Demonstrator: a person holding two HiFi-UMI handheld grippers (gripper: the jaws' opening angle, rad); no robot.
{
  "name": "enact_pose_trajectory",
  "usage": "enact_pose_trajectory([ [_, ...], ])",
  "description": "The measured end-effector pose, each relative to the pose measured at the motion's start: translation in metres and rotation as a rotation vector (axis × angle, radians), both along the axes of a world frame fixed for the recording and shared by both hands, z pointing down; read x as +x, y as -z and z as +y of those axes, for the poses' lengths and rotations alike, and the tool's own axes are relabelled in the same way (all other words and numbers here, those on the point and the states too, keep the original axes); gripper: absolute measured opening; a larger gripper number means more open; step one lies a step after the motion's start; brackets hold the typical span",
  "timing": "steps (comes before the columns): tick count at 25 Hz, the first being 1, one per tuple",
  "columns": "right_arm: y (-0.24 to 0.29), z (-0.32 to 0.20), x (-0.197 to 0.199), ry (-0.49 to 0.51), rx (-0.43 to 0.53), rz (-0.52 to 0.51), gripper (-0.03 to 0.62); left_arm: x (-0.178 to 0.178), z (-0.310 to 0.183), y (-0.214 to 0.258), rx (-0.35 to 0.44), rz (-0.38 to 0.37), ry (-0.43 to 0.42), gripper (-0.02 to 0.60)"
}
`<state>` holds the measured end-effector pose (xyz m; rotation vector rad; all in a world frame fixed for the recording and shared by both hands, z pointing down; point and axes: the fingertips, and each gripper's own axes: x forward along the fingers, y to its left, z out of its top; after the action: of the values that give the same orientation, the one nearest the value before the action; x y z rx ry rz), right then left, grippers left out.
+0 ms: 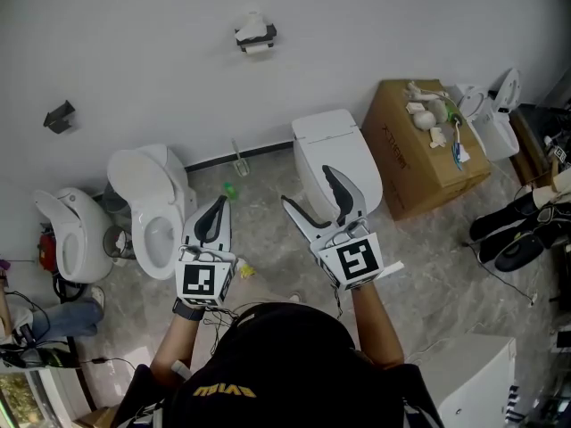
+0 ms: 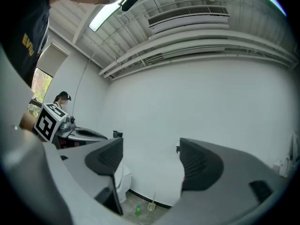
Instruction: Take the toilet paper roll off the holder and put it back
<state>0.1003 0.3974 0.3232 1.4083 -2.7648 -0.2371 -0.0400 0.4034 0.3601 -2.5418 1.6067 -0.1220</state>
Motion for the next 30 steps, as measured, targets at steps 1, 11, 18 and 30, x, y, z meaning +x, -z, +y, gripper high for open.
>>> enact_pose_trajectory([
  [1,-0.002,-0.001,-0.001,0.003,-0.01,-0.002,0.392,0.0,0.0,-0.001,-0.002,-0.001,0.0,0.011],
  [11,-0.022,-0.017,0.002,-0.047,-0.063,0.001,0.583,-0.002,-0.006,-0.005,-0.02,-0.003,0.014,0.011],
  [18,-0.035,-0.052,0.008,-0.088,-0.097,-0.015,0.583,-0.018,-0.032,-0.014,-0.064,0.005,0.048,0.011],
  [30,-0.035,-0.152,-0.015,-0.146,-0.123,0.007,0.583,-0.064,-0.134,-0.014,-0.074,0.052,0.075,0.011],
])
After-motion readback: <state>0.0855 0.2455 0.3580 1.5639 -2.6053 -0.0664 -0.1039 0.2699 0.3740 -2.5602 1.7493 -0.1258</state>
